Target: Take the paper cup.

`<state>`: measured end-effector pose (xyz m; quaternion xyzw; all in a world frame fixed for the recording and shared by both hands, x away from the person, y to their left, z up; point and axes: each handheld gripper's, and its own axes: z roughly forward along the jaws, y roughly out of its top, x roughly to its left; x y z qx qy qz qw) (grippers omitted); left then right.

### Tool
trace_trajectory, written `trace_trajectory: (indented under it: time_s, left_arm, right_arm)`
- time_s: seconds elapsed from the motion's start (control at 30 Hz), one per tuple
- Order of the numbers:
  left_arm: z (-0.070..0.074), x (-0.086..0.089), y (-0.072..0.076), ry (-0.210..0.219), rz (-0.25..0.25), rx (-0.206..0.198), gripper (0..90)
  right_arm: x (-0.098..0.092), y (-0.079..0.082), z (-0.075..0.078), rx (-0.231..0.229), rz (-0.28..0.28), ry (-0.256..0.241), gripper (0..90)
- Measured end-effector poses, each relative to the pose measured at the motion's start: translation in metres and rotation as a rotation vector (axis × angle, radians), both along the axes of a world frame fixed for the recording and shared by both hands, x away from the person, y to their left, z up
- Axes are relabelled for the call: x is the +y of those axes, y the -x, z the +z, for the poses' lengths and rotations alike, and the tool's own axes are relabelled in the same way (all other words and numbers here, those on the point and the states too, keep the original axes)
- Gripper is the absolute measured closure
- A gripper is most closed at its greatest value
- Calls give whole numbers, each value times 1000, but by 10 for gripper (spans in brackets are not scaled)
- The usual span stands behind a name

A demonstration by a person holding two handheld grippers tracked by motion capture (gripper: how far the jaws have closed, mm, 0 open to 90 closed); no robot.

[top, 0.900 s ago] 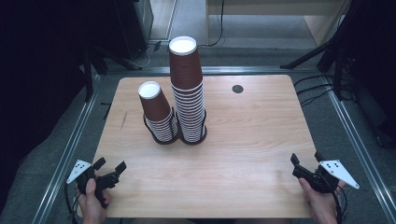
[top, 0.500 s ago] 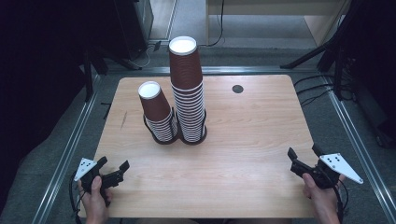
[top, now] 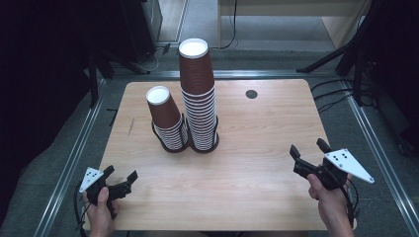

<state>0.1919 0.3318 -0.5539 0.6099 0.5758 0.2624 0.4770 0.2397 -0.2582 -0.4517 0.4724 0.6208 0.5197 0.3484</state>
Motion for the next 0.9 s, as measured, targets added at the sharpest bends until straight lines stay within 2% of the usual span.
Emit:
trace_trajectory:
  time_s: [0.17,0.27,0.5,0.9]
  left_arm:
    - [0,1,0,9,3,3,0]
    - [0,1,-1,11,1,7,0]
    - [0,0,-2,-2,-9,14,0]
    - [0,0,-2,1,-10,12,0]
  right_arm:
    - [12,-7,10,-10,21,2,141]
    - [24,-12,17,-15,58,4,142]
    - [40,-19,25,-22,82,8,142]
    - [70,-29,37,-42,124,12,142]
